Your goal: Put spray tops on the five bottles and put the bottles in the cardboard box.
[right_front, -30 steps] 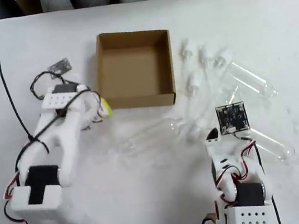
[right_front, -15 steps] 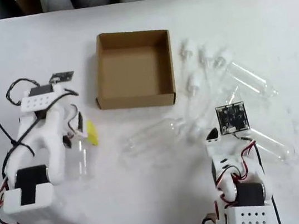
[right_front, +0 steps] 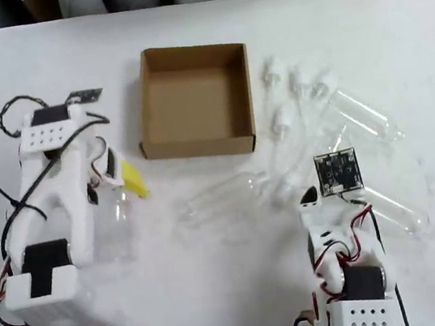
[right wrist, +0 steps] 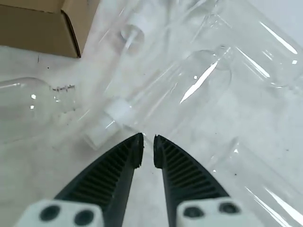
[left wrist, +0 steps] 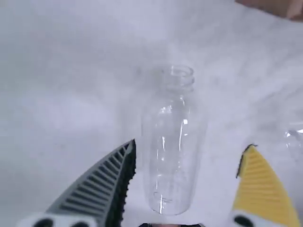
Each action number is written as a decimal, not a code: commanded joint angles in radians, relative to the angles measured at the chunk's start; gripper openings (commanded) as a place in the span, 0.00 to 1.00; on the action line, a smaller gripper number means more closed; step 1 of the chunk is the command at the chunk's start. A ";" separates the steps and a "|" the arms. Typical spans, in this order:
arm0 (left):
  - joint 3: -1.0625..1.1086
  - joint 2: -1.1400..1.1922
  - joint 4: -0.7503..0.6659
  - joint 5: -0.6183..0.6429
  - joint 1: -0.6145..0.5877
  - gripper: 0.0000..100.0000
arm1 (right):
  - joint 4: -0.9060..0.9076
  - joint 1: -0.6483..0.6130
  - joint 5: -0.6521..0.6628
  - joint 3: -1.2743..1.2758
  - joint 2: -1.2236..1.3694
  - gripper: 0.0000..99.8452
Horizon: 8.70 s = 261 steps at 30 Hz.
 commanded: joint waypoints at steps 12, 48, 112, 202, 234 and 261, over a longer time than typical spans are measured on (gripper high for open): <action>0.068 -0.031 -0.110 -0.057 -0.001 0.34 | -0.041 -0.001 0.011 -0.006 -0.007 0.03; 0.292 0.013 -0.422 -0.066 0.024 0.05 | -0.042 0.005 0.011 -0.006 -0.007 0.03; 0.120 0.022 -0.304 -0.132 -0.091 0.35 | -0.041 0.005 0.078 -0.005 -0.007 0.03; 0.276 0.012 -0.493 -0.060 -0.196 0.02 | -0.091 -0.110 -0.296 -1.399 1.796 0.14; 0.276 0.012 -0.506 -0.060 -0.196 0.02 | -0.013 -0.119 -0.368 -1.740 2.261 0.14; 0.278 0.012 -0.506 -0.060 -0.196 0.02 | 0.208 -0.110 -0.261 -2.008 2.417 0.14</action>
